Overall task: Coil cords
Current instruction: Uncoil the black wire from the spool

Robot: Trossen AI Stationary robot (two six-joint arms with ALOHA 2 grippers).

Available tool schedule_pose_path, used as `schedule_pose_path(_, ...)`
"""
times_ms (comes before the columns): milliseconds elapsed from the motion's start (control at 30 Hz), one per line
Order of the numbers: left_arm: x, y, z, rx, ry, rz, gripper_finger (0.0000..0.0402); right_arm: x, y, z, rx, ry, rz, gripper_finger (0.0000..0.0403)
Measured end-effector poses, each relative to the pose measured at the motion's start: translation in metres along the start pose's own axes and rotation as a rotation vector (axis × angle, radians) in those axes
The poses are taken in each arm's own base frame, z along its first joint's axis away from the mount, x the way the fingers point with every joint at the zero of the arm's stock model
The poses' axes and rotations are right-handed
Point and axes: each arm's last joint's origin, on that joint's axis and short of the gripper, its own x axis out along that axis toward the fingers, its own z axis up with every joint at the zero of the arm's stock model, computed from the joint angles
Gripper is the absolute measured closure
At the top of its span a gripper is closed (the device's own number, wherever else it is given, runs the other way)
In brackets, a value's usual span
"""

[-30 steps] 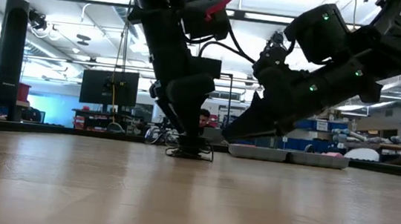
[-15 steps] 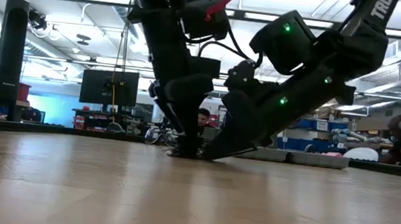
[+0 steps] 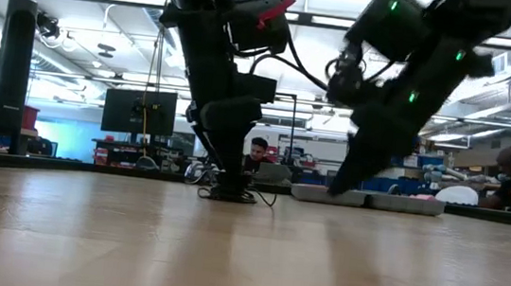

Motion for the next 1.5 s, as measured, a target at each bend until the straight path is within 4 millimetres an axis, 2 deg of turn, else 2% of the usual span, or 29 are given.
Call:
schedule_pose_path(133, 0.000, 0.000, 0.000, 0.000, -0.003, 0.000, 0.0034, -0.020, -0.001, 0.009, 0.016, -0.057, 0.016, 0.0400)
schedule_pose_path(233, 0.000, 0.000, 0.001, -0.003, -0.011, -0.003, 0.0034, -0.024, 0.004, 0.018, 0.011, -0.146, 0.072, 0.0390)
schedule_pose_path(400, 0.000, 0.000, 0.001, -0.005, -0.014, -0.003, 0.0034, -0.011, 0.021, 0.015, -0.148, -0.173, 0.172, 0.0360)
schedule_pose_path(567, 0.000, 0.000, 0.001, -0.005, -0.008, -0.004, 0.0034, 0.004, 0.034, 0.005, -0.225, -0.169, 0.167, 0.0328)
schedule_pose_path(800, 0.001, -0.001, 0.001, -0.010, -0.014, -0.008, 0.0034, 0.024, 0.044, 0.005, -0.284, -0.236, 0.110, 0.0305)
schedule_pose_path(1033, 0.001, -0.001, 0.002, -0.011, -0.014, -0.021, 0.0034, 0.035, 0.049, 0.003, -0.403, -0.266, 0.083, 0.0298)
schedule_pose_path(1200, 0.001, -0.002, 0.003, -0.014, -0.027, -0.035, 0.0034, 0.043, 0.054, 0.004, -0.421, -0.287, 0.069, 0.0299)
schedule_pose_path(1500, 0.001, -0.002, 0.003, -0.013, -0.028, -0.039, 0.0034, 0.044, 0.051, 0.005, -0.453, -0.287, 0.059, 0.0309)
